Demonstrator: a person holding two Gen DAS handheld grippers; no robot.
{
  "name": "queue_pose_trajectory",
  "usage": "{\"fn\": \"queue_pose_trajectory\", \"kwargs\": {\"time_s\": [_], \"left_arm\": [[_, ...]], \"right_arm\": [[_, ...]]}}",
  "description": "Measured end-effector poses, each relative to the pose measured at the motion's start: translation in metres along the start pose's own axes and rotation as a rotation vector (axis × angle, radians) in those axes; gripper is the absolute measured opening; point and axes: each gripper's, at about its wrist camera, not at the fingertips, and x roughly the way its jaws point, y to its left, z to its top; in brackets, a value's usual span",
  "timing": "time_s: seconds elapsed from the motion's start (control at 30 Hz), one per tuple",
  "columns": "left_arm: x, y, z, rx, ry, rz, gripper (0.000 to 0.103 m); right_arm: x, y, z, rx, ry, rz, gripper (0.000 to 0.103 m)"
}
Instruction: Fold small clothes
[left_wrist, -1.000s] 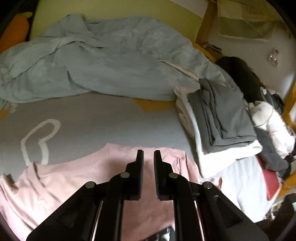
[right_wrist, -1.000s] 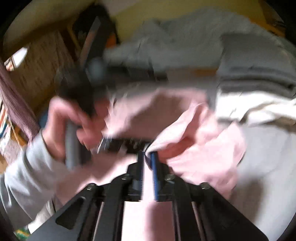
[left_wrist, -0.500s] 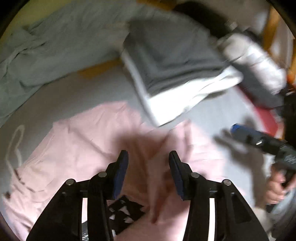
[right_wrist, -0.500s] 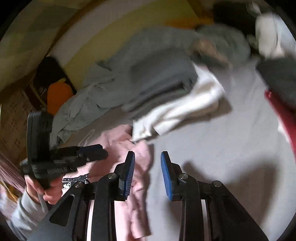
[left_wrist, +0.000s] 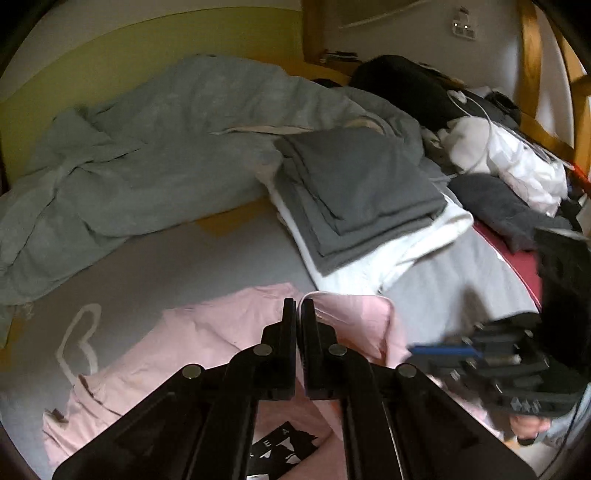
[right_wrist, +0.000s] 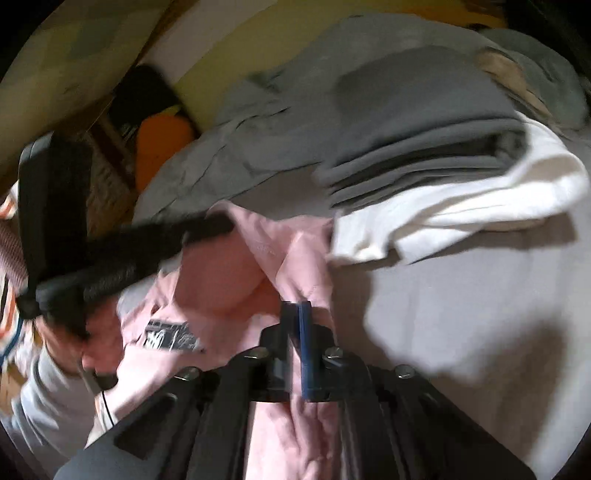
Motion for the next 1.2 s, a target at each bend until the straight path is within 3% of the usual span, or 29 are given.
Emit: {"fn": "queue_pose_trajectory", "kwargs": {"time_s": [0.13, 0.2, 0.37, 0.47, 0.53, 0.67, 0.73, 0.77, 0.8, 0.9, 1.03, 1.1, 1.2], "left_arm": [[-0.001, 0.018, -0.006, -0.040, 0.004, 0.051, 0.002], [0.004, 0.030, -0.012, -0.072, 0.022, 0.056, 0.002], [0.024, 0.055, -0.033, -0.137, 0.076, 0.092, 0.004], [0.027, 0.074, -0.043, -0.209, 0.082, 0.057, 0.014], [0.020, 0.085, -0.047, -0.256, 0.049, -0.010, 0.021], [-0.010, 0.094, -0.048, -0.286, -0.051, -0.176, 0.037], [-0.027, 0.091, -0.046, -0.254, -0.092, -0.175, 0.051], [-0.029, 0.090, -0.044, -0.231, -0.097, -0.168, 0.053], [-0.027, 0.087, -0.040, -0.208, -0.087, -0.157, 0.053], [0.001, 0.079, -0.024, -0.200, -0.017, -0.138, 0.053], [0.071, 0.079, -0.006, -0.287, 0.157, -0.231, 0.053], [0.105, 0.081, -0.002, -0.350, 0.217, -0.254, 0.051], [0.136, 0.079, 0.006, -0.355, 0.254, -0.248, 0.051]], "right_arm": [[-0.025, 0.030, -0.010, -0.130, -0.037, 0.113, 0.002], [-0.032, 0.045, -0.020, -0.192, -0.008, 0.145, 0.002], [-0.013, 0.062, -0.046, -0.313, 0.195, 0.112, 0.002], [0.000, 0.068, -0.054, -0.356, 0.267, 0.085, 0.004], [-0.009, 0.068, -0.055, -0.370, 0.248, 0.077, 0.009], [-0.034, 0.063, -0.040, -0.304, 0.073, 0.067, 0.016], [-0.045, 0.057, -0.034, -0.272, -0.036, 0.008, 0.035], [-0.048, 0.054, -0.032, -0.249, -0.082, -0.030, 0.038], [-0.046, 0.050, -0.030, -0.230, -0.084, -0.041, 0.041], [-0.022, 0.042, -0.028, -0.180, 0.022, -0.048, 0.038], [0.005, 0.036, -0.041, -0.203, 0.171, -0.168, 0.036], [0.007, 0.038, -0.047, -0.177, 0.195, -0.168, 0.036], [0.008, 0.039, -0.049, -0.163, 0.207, -0.169, 0.036]]}}
